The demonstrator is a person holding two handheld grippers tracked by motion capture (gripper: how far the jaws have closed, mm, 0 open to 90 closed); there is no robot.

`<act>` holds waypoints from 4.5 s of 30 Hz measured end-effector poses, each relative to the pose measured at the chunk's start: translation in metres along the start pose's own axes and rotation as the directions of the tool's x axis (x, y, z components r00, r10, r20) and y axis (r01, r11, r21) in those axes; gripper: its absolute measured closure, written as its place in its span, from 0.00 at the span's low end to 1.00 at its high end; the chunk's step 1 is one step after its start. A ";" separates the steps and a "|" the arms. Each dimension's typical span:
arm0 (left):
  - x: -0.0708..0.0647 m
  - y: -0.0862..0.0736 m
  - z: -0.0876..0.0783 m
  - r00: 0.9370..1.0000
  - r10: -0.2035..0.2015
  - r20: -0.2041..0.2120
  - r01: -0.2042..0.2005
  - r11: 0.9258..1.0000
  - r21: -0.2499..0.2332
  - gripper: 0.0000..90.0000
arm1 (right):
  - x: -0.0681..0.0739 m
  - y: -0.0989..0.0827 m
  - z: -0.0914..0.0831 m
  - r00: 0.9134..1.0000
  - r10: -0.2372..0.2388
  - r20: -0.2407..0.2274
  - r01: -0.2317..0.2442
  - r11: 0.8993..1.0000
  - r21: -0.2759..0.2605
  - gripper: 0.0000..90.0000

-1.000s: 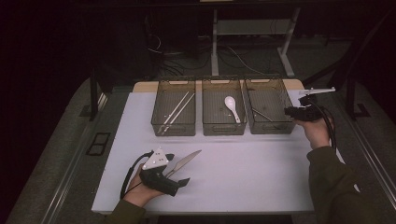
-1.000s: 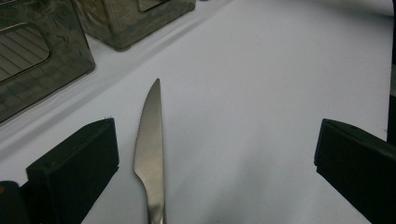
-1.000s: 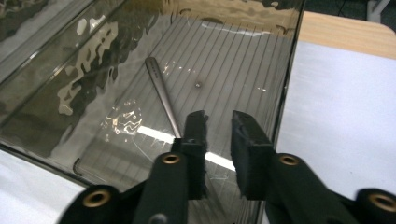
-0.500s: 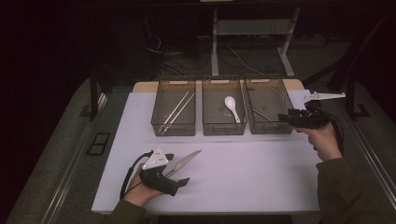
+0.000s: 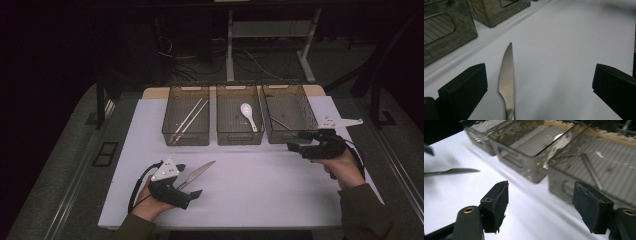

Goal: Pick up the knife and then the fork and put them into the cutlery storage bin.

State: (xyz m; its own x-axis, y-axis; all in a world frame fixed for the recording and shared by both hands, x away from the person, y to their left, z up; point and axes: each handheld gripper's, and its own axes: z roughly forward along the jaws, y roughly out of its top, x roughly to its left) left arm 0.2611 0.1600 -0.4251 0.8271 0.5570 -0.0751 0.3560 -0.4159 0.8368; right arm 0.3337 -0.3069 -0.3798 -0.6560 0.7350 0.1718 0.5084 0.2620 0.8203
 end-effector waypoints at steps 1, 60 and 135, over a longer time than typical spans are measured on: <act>0.000 0.000 0.000 1.000 0.002 -0.001 -0.002 1.000 0.000 0.00 | 0.003 -0.003 0.000 1.000 -0.003 -0.008 0.003 1.000 0.000 0.32; 0.014 -0.022 -0.001 0.992 -0.019 -0.122 0.048 0.969 0.243 0.85 | 0.045 -0.082 -0.012 0.998 -0.065 -0.023 0.066 0.996 0.052 0.27; -0.039 0.086 0.060 0.999 0.017 -0.045 -0.022 0.994 -0.110 0.89 | 0.114 0.034 0.062 0.948 0.002 -0.318 -0.039 0.993 -0.112 0.75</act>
State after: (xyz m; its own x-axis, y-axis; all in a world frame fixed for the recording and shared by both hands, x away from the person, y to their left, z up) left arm 0.2852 0.0593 -0.3827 0.8125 0.5819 -0.0360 0.2879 -0.3466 0.8927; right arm 0.3114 -0.1756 -0.3661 -0.7985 0.4983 0.3378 0.4683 0.1615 0.8687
